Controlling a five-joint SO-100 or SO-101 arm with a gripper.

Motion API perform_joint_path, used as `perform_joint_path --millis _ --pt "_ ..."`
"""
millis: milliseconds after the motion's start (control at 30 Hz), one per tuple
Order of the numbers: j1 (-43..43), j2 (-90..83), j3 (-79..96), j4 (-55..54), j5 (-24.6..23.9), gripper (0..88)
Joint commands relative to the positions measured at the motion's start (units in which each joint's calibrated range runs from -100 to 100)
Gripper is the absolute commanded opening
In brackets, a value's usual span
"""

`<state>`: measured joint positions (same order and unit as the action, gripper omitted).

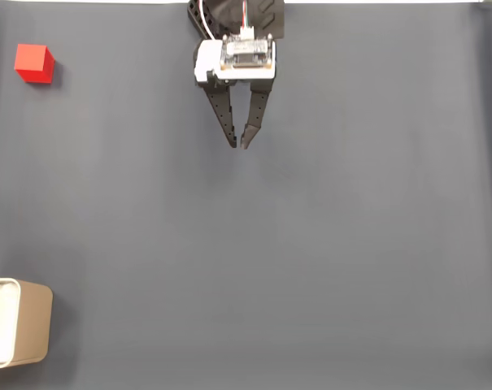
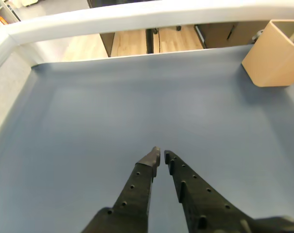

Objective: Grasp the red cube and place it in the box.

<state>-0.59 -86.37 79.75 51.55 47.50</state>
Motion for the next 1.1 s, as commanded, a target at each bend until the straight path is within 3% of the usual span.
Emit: perform_joint_path --millis 0,533,1067 --pt "0.5 3.1 -7.5 -1.1 0.2 0.0" --pt "7.3 19.5 -33.9 3.4 2.1 0.0" --pt "26.9 31.7 -50.9 13.5 1.0 0.0"
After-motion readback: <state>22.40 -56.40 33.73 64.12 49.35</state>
